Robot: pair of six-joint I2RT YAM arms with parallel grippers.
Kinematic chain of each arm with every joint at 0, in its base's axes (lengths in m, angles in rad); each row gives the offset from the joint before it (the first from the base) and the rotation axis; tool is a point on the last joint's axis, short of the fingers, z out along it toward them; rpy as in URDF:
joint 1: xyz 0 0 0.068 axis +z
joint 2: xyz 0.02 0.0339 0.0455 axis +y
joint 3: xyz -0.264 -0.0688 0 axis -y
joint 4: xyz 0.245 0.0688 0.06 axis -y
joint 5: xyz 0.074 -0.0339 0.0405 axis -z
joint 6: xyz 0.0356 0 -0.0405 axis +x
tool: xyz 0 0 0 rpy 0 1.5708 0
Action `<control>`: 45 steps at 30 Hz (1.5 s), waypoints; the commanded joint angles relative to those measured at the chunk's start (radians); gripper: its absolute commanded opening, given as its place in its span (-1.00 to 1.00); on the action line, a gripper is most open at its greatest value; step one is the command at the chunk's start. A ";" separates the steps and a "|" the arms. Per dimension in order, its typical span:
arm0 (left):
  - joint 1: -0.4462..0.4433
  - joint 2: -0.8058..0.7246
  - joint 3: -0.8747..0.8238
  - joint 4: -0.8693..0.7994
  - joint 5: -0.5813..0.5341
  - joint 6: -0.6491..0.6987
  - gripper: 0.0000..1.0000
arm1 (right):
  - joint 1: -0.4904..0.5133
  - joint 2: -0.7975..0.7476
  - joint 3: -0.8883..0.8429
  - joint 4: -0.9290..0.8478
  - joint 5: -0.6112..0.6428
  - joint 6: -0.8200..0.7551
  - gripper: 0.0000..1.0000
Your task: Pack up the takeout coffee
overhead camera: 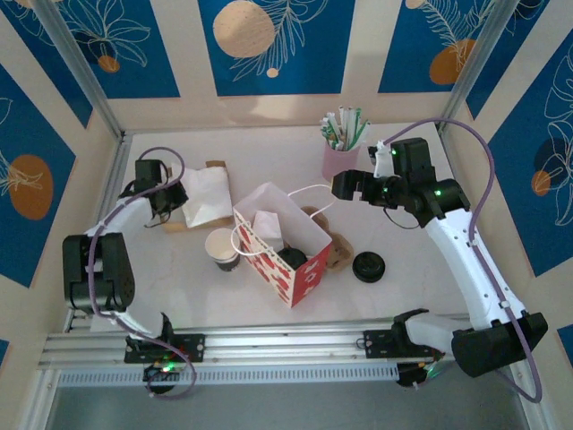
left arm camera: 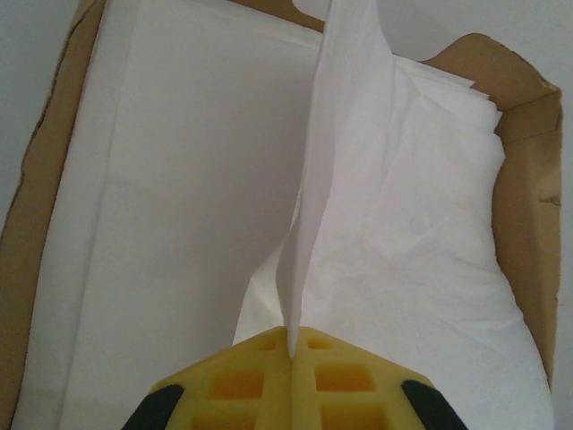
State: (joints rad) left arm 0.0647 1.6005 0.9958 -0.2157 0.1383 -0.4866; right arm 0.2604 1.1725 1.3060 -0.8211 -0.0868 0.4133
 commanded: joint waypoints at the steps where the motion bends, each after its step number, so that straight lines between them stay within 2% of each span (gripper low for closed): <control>1: 0.029 0.033 0.029 0.033 0.013 0.024 -1.00 | -0.010 -0.008 -0.019 0.021 -0.014 0.011 0.99; 9: 0.058 0.070 0.026 0.054 0.035 0.009 -1.00 | -0.015 0.001 -0.034 0.035 -0.014 0.011 0.99; 10: 0.061 0.071 0.030 0.048 0.037 0.005 -0.90 | -0.015 0.003 -0.037 0.037 -0.007 0.007 0.99; 12: 0.068 0.065 0.034 0.041 0.037 -0.001 -0.56 | -0.017 0.001 -0.046 0.044 0.009 0.003 0.99; 14: 0.073 0.047 0.040 0.028 0.039 -0.004 -0.35 | -0.020 -0.003 -0.062 0.059 0.035 -0.004 0.99; 18: 0.081 -0.001 0.062 -0.015 0.033 -0.001 -0.07 | -0.035 -0.031 -0.098 0.099 0.087 -0.007 0.98; 21: 0.090 -0.051 0.068 -0.056 0.009 0.004 0.28 | -0.045 -0.053 -0.118 0.118 0.142 -0.011 0.99; 30: 0.095 -0.257 0.014 -0.114 -0.042 0.014 0.99 | -0.100 -0.156 -0.236 0.272 0.221 -0.075 0.99; 37: 0.091 -0.526 -0.116 -0.097 -0.107 0.014 1.00 | -0.118 -0.277 -0.406 0.494 0.317 -0.141 0.99; 45: 0.084 -0.895 -0.421 0.060 -0.167 0.046 1.00 | -0.121 -0.331 -0.644 0.810 0.430 -0.142 0.99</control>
State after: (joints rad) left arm 0.1467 0.7712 0.6441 -0.2276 0.0071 -0.4797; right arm 0.1425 0.8471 0.7147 -0.1886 0.2699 0.2840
